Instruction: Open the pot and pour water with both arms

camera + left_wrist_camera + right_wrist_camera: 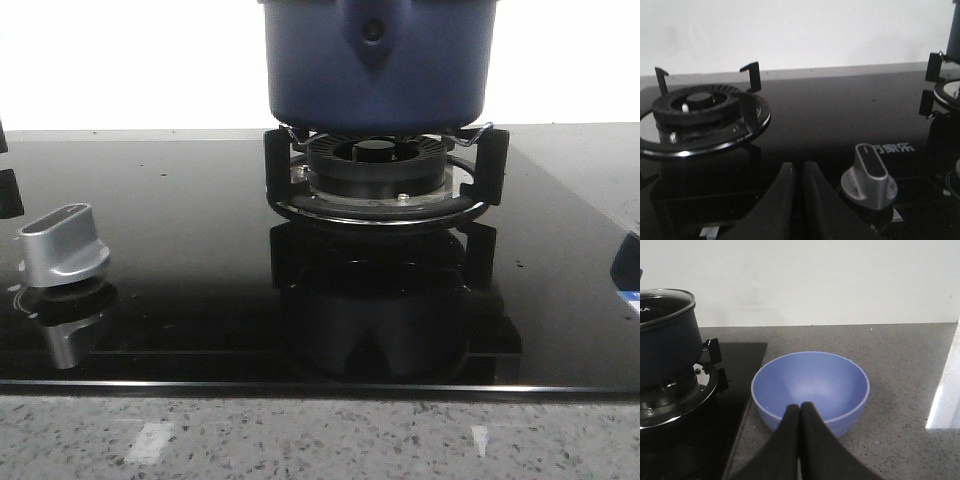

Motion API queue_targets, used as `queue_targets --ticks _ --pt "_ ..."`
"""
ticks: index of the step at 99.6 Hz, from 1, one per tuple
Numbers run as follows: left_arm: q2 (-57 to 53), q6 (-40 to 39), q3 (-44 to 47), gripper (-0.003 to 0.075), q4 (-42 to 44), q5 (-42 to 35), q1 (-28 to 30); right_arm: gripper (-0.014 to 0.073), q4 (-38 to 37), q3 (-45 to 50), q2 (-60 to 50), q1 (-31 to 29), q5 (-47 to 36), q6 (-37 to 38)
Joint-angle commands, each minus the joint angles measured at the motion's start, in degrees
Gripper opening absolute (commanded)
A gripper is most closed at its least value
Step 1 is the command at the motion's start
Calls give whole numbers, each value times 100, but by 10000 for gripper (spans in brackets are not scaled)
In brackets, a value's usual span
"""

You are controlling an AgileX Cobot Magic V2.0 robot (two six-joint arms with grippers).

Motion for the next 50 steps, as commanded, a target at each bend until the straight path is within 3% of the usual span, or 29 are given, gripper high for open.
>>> queue_targets --ticks 1,20,50 --pt "-160 -329 42 -20 -8 -16 177 -70 -121 -138 74 18 -463 -46" --pt "-237 -893 177 -20 -32 970 323 -70 -121 -138 74 18 -463 -46" --pt "-237 -903 177 -20 -45 968 323 -70 -121 -138 74 18 -463 -46"
